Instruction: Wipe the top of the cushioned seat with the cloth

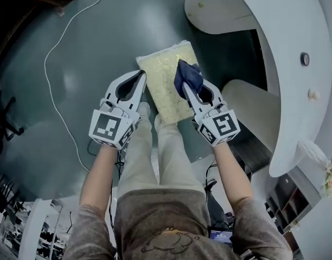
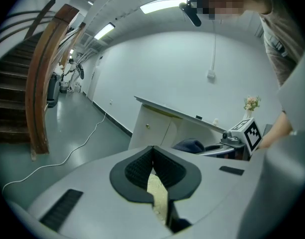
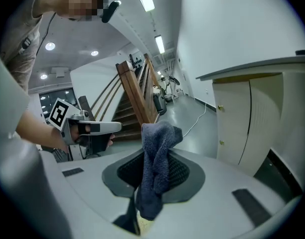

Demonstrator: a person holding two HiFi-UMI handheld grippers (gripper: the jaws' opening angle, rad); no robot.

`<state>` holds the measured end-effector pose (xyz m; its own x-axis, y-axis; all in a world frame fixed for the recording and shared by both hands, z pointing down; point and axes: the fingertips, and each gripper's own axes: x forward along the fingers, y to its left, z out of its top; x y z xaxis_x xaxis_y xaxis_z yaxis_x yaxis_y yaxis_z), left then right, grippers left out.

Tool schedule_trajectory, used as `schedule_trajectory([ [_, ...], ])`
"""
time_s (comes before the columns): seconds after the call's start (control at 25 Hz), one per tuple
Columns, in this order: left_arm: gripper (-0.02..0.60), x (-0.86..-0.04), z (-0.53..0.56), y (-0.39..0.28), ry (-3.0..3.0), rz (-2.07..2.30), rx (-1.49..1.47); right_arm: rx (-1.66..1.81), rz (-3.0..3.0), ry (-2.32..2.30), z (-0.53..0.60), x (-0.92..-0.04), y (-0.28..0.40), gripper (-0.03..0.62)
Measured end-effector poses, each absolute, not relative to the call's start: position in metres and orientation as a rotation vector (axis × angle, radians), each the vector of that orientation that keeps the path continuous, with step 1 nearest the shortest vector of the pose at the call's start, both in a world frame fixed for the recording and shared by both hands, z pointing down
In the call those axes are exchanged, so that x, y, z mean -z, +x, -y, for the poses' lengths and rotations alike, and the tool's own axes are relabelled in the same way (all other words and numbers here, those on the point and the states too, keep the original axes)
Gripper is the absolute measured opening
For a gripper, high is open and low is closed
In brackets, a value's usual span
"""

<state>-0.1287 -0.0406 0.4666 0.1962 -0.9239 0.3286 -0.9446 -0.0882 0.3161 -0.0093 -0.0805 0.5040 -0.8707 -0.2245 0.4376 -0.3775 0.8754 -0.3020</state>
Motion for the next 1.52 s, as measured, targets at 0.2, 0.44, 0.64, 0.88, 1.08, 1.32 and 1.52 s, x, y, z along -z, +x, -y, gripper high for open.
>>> schedule_trajectory([
  [0.2,0.017,-0.49,0.034,-0.142,1.972,1.781,-0.054,-0.527,2.632,0.332,0.075,-0.535,-0.03,0.089],
  [0.44,0.017,-0.509,0.024,-0.149,1.921,1.81,-0.058,-0.536,2.6,0.241,0.068,-0.564,-0.055,0.089],
  [0.64,0.017,-0.518,0.016,-0.151,1.882,1.83,-0.048,-0.523,2.552,0.147,0.05,-0.592,-0.076,0.089],
  [0.88,0.017,-0.529,0.008,-0.156,1.843,1.851,-0.043,-0.503,2.494,0.056,0.038,-0.631,-0.098,0.087],
  [1.08,0.017,-0.536,0.002,-0.161,1.823,1.861,-0.044,-0.489,2.441,0.021,0.036,-0.659,-0.11,0.087],
  [1.32,0.017,-0.541,-0.001,-0.162,1.796,1.866,-0.047,-0.479,2.377,-0.033,0.027,-0.684,-0.122,0.087],
  [1.52,0.017,-0.549,-0.003,-0.163,1.777,1.867,-0.053,-0.443,2.322,-0.031,0.025,-0.709,-0.124,0.087],
])
